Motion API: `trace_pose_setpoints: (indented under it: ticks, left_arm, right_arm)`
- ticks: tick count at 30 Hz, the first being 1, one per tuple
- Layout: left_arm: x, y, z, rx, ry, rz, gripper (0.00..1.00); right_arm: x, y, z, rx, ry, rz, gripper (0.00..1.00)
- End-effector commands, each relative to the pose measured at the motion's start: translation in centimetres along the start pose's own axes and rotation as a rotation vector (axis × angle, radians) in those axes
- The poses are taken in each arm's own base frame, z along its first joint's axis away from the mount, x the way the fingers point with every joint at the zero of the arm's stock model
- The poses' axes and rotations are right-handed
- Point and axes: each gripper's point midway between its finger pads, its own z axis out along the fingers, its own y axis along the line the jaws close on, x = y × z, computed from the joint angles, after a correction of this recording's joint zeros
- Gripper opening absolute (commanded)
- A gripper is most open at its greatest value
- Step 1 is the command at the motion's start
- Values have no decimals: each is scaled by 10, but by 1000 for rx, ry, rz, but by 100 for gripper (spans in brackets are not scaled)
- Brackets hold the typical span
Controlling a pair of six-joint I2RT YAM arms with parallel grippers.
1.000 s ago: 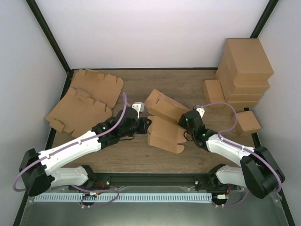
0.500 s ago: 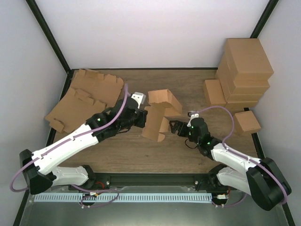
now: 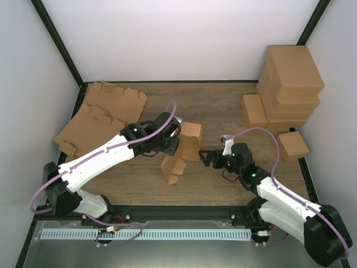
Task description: Fold the paper box
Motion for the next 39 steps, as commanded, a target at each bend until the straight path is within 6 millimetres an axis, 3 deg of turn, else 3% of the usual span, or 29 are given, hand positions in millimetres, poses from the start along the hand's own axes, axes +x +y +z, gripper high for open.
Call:
trace_pose_setpoints:
  ticks: [1,3,6,8,11,15,18,20,22,23,24,25,26,32,39]
  left_arm:
    - [2,-6,2,31,12,-3,12]
    - [-2,-9,-1,52,-12,-17,40]
    - [-15,-18,-21,129,-81,-39,69]
    - [-27,-21,-40,190,-141,-69,79]
    - [-42,-8,-70,273,-225,-141,80]
    - [-47,47,-82,236,-279,-270,75]
    - [-31,89,-64,146,-254,-374,66]
    - [-15,111,-41,122,-212,-459,52]
    - [2,121,-12,143,-175,-529,23]
    - [8,122,1,159,-162,-546,10]
    - [16,121,15,171,-145,-560,4]
    - [22,119,26,189,-132,-566,4]
    - [27,116,37,220,-122,-568,4]
    - [49,99,94,309,-22,-594,4]
    - [53,72,134,310,51,-556,4]
  right_arm:
    - [18,-13,4,41,64,33,99]
    - [21,-15,8,45,79,53,98]
    - [25,-20,11,65,97,82,95]
    - [27,-24,12,83,101,95,94]
    - [28,-29,10,110,92,97,92]
    - [29,-32,5,120,74,99,91]
    - [30,-38,3,152,68,118,85]
    - [29,-44,2,195,73,142,75]
    - [29,-51,3,248,88,164,51]
    - [29,-54,4,276,98,178,36]
    - [30,-57,5,302,109,190,19]
    - [31,-57,7,304,119,199,6]
    - [32,-57,9,301,131,203,1]
    - [32,-48,28,252,170,241,1]
    - [42,-62,48,323,239,278,1]
